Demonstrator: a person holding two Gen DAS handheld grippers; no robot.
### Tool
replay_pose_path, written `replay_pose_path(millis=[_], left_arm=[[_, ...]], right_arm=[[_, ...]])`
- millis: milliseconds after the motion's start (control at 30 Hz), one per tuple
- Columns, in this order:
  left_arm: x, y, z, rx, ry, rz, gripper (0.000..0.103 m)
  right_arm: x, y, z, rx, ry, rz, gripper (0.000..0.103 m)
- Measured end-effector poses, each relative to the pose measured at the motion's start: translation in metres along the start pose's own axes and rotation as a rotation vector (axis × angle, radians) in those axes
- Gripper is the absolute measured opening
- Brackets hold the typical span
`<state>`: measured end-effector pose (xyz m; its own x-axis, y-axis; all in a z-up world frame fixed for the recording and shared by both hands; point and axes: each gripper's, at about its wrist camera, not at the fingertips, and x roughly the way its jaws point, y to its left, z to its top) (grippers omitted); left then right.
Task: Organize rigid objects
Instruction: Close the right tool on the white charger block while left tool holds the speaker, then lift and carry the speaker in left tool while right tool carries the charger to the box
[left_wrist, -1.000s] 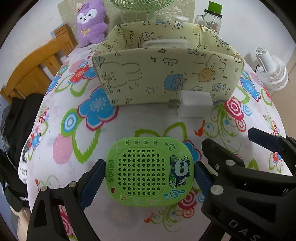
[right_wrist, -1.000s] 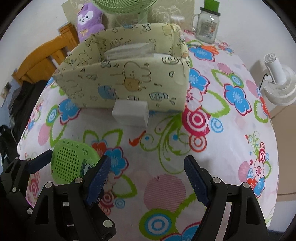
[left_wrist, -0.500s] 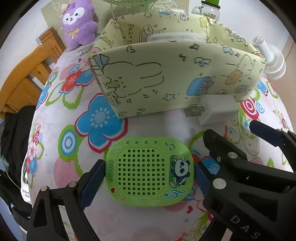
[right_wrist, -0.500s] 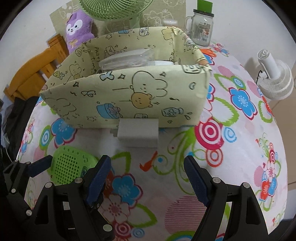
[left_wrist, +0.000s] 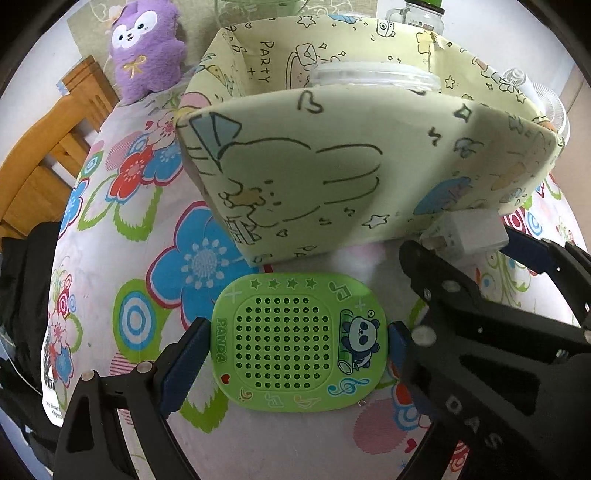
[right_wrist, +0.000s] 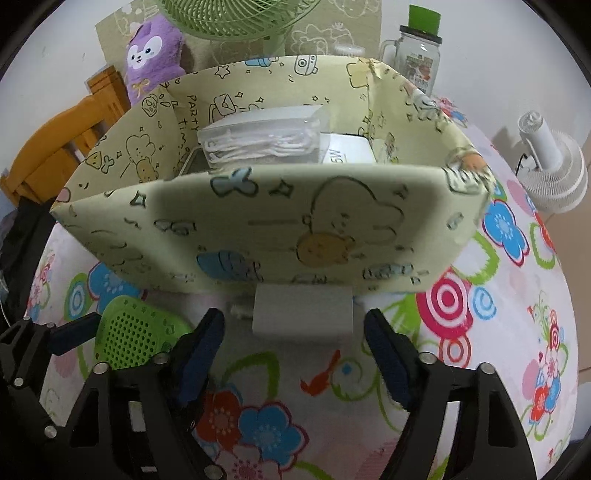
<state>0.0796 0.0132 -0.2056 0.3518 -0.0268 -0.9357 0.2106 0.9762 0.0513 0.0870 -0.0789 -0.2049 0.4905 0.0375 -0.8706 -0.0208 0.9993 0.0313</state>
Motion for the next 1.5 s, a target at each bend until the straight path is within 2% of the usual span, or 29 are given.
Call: replay_pose_path(millis=[100,200,467,967,1333,1500], left_arm=[[0.001,0.002,0.002,-0.002,0.001,-0.007,0.095],[0.003,0.005,0.004,-0.004,0.002,-0.01,0.095],[0.002,0.006,0.004,-0.005,0.0,0.0,0.095],[-0.018,-0.026,-0.014,-0.007,-0.012,-0.004,0.095],[-0.048,-0.047,-0.027,-0.042,-0.041,0.019,0.095],[-0.061,-0.045,-0.023,-0.062,-0.056,0.031,0.095]], right_arm=[[0.005,0.001,0.003,-0.009,-0.002,-0.005,0.068],[0.01,0.002,0.004,-0.007,0.0,-0.014,0.066],[0.005,-0.005,-0.001,-0.001,0.017,-0.015,0.065],[-0.025,-0.036,-0.025,-0.001,0.029,-0.006,0.065],[-0.054,-0.046,-0.031,-0.023,0.022,0.026,0.065],[-0.066,-0.049,-0.027,-0.024,0.02,0.051,0.065]])
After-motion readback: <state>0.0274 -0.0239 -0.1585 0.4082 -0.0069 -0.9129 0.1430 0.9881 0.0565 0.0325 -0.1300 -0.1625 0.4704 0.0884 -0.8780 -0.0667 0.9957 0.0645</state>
